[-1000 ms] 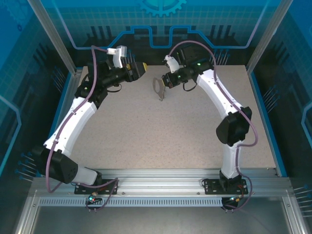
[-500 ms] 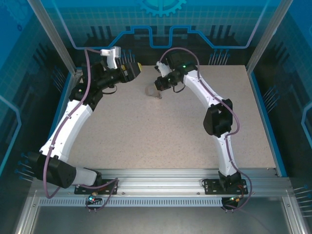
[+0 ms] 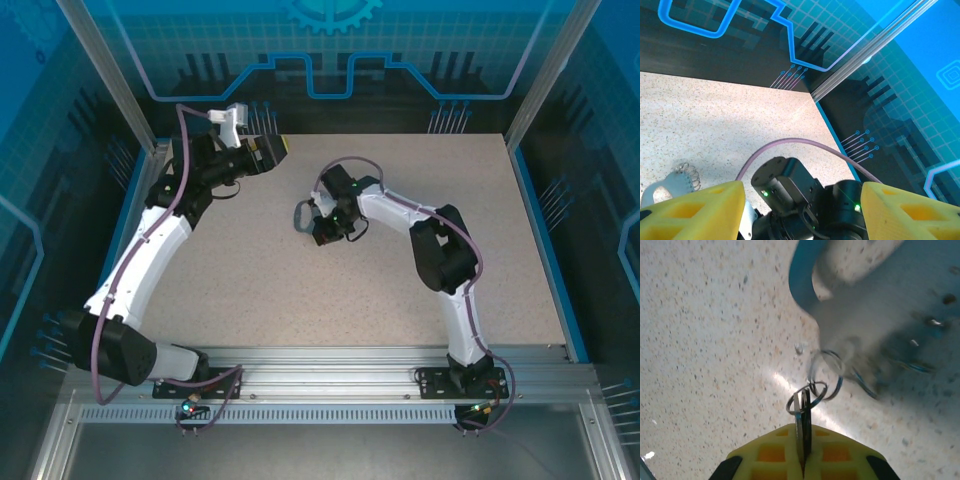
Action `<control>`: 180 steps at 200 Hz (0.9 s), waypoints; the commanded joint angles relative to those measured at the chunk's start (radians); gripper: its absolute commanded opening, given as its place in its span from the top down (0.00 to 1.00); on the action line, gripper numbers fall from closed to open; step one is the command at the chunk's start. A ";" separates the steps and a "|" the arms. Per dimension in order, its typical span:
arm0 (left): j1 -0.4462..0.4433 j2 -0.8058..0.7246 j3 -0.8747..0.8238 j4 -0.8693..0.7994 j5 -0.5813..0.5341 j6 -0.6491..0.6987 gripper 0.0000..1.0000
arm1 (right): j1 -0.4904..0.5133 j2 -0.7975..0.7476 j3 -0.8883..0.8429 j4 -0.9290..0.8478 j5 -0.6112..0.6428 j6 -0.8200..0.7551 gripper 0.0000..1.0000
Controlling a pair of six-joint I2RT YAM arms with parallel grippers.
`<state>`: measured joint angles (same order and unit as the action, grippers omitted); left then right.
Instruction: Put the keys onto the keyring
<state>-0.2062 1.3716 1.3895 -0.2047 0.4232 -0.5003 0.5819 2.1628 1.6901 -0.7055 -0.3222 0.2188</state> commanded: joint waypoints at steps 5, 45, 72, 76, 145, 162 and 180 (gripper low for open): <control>0.008 -0.019 -0.019 0.029 0.018 -0.026 0.36 | 0.015 -0.084 -0.063 0.071 0.004 0.038 1.00; 0.008 -0.035 -0.048 0.042 0.019 -0.037 0.36 | 0.030 -0.109 -0.132 0.090 -0.001 0.045 1.00; 0.008 -0.055 -0.070 0.050 0.014 -0.040 0.36 | 0.050 -0.130 -0.174 0.093 -0.018 0.047 1.00; 0.008 -0.059 -0.074 0.051 0.013 -0.039 0.36 | 0.053 -0.134 -0.179 0.092 -0.019 0.047 1.00; 0.008 -0.129 -0.116 0.048 0.009 -0.025 0.15 | 0.063 -0.445 -0.360 0.049 -0.037 0.064 0.08; 0.008 -0.163 -0.129 0.039 -0.007 -0.006 0.02 | 0.035 -0.544 -0.360 -0.002 -0.033 0.057 0.00; 0.008 -0.203 -0.152 0.023 -0.041 0.017 0.01 | -0.005 -0.639 -0.348 -0.047 -0.012 0.048 0.00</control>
<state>-0.2054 1.2343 1.2682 -0.1757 0.4171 -0.5209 0.6296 1.6428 1.3308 -0.6643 -0.3420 0.2768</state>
